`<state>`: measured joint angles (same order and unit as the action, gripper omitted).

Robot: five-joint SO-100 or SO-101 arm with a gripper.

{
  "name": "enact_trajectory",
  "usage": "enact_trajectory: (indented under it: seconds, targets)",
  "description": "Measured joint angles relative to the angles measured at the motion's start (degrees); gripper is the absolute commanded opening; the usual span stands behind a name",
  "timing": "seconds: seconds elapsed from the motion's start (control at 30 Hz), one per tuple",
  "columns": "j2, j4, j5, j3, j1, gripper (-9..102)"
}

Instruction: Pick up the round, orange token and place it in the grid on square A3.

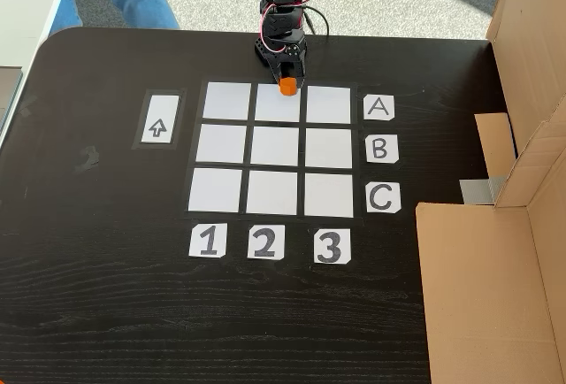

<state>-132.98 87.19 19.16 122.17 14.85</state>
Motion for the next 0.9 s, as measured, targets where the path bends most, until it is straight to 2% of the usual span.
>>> enact_trajectory:
  seconds: [0.33, 0.9]
  targets:
    - [5.54, -3.78, -0.26, 3.25, 15.73, 0]
    - [20.39, -16.52, 10.72, 4.13, 28.21, 0]
